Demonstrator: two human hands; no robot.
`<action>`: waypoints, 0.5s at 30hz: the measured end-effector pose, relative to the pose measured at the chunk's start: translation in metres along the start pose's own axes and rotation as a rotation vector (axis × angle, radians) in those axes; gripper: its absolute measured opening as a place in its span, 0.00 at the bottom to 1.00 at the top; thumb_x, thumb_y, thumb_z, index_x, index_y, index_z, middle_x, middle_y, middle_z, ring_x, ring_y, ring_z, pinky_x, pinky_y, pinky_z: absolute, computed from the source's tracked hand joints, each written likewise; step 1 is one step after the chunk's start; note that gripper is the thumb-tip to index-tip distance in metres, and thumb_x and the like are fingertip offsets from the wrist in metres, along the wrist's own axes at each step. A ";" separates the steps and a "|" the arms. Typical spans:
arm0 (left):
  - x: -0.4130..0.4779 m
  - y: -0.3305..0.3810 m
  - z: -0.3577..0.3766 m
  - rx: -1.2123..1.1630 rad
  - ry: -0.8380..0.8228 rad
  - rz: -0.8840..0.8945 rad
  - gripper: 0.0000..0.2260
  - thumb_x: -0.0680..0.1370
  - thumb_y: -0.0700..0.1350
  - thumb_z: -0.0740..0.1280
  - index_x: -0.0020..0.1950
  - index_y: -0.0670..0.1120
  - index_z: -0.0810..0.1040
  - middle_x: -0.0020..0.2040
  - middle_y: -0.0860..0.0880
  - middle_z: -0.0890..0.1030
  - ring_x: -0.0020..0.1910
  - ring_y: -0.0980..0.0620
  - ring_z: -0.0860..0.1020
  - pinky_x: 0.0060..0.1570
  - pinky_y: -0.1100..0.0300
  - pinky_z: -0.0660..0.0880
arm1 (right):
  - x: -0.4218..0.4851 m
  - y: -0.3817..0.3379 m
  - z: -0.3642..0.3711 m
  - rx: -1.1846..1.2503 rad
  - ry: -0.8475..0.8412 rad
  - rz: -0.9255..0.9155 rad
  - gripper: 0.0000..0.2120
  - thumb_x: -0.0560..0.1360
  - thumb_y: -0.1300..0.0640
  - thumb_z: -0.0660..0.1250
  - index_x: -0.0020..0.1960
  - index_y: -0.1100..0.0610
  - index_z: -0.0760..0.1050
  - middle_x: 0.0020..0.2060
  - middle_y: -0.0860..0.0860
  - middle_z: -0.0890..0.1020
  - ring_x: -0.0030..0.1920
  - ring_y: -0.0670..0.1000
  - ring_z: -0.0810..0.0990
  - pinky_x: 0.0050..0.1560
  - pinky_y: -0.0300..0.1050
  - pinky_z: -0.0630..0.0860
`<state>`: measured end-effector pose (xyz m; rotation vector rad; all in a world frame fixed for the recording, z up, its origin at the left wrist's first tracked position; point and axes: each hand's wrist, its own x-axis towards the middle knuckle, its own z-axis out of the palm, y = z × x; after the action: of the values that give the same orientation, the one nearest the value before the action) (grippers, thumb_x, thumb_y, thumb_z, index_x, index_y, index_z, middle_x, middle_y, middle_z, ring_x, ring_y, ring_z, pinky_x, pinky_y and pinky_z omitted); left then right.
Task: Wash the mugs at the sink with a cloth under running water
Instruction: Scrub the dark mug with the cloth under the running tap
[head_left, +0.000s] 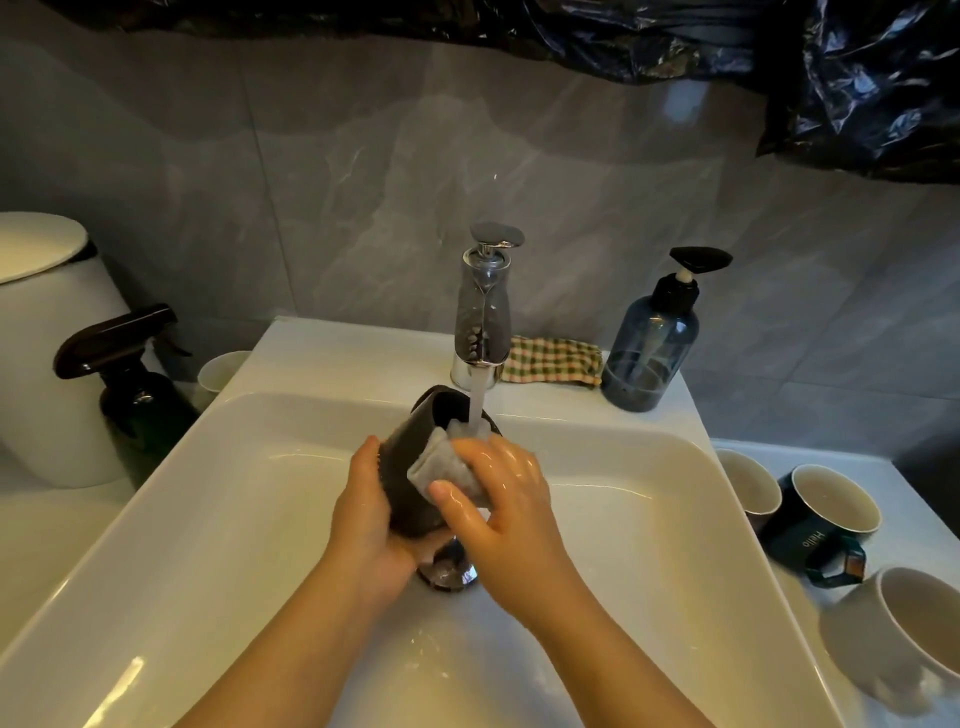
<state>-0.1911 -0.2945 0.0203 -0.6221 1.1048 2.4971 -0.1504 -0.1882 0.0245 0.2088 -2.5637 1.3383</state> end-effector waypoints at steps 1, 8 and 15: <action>-0.001 0.000 0.001 0.007 -0.015 -0.028 0.20 0.78 0.58 0.58 0.56 0.44 0.78 0.50 0.39 0.82 0.47 0.42 0.81 0.33 0.51 0.77 | 0.001 0.000 0.001 -0.045 0.032 -0.010 0.15 0.73 0.40 0.57 0.56 0.42 0.73 0.47 0.28 0.65 0.54 0.30 0.66 0.55 0.28 0.64; 0.005 -0.011 -0.009 1.019 -0.187 0.965 0.11 0.71 0.57 0.60 0.52 0.62 0.68 0.55 0.56 0.71 0.56 0.65 0.71 0.51 0.74 0.68 | 0.016 -0.010 -0.015 0.873 0.184 0.838 0.15 0.79 0.41 0.53 0.46 0.50 0.72 0.44 0.53 0.79 0.43 0.50 0.78 0.33 0.40 0.74; -0.002 -0.012 0.003 0.314 -0.048 0.058 0.11 0.80 0.54 0.58 0.54 0.50 0.75 0.51 0.42 0.79 0.48 0.42 0.78 0.33 0.50 0.78 | -0.006 -0.002 -0.005 0.160 0.043 0.239 0.08 0.79 0.42 0.55 0.50 0.45 0.67 0.47 0.46 0.77 0.50 0.47 0.78 0.49 0.44 0.79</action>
<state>-0.1847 -0.2844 0.0158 -0.4431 1.4743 2.3006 -0.1433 -0.1854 0.0276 -0.1011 -2.5092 1.6151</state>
